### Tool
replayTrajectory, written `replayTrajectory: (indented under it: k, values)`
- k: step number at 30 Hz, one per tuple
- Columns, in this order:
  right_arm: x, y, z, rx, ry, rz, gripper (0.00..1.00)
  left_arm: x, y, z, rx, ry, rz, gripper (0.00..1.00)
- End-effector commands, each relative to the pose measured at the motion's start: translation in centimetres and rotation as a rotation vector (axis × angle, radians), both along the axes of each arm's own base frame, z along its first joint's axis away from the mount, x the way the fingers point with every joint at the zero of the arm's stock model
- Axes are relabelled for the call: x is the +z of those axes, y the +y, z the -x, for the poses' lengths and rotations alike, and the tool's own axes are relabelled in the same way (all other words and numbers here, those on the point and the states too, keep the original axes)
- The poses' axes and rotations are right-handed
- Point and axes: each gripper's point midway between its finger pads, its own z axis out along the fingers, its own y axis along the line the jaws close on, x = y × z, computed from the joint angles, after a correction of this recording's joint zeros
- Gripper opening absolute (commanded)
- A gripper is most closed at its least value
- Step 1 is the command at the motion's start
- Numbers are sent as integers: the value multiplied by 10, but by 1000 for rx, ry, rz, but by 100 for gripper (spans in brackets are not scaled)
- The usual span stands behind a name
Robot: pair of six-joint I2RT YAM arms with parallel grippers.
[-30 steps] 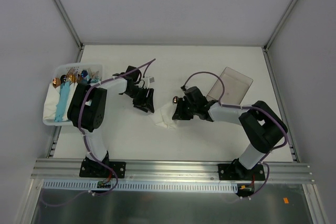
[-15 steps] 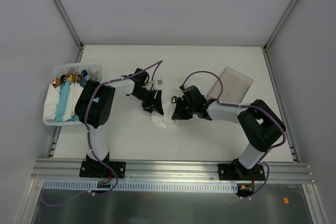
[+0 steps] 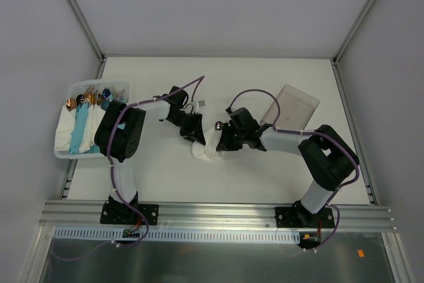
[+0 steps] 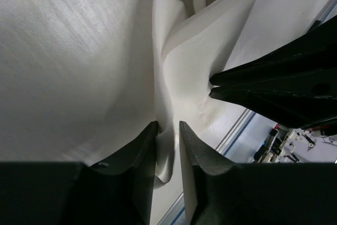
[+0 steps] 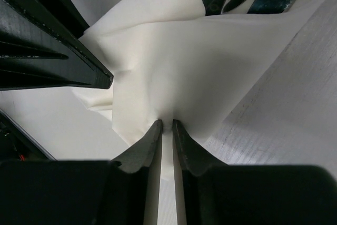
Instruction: Place the utensils on the paper napkin and roll it up
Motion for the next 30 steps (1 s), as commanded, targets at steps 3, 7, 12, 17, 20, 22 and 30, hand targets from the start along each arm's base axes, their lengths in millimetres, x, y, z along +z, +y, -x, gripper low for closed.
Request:
replayTrajectory:
  k: [3,7,12,17,20,22,30]
  values:
    - [-49,-35,28,20,108,204,15,35,-16,3,-15,4,124,17]
    - [-48,-35,29,27,105,213,14,44,-24,3,-17,35,175,11]
    - [-49,-34,29,31,105,221,14,56,-35,4,-31,52,247,9]
    - [-50,-34,30,34,109,223,13,62,-47,6,-46,64,295,9]
    - [-49,-32,29,33,107,219,13,61,-56,9,-51,72,311,9]
    - [-49,-33,28,35,106,222,13,59,-62,10,-58,75,317,9]
    - [-52,-35,31,34,114,229,13,23,-71,19,-30,145,280,16]
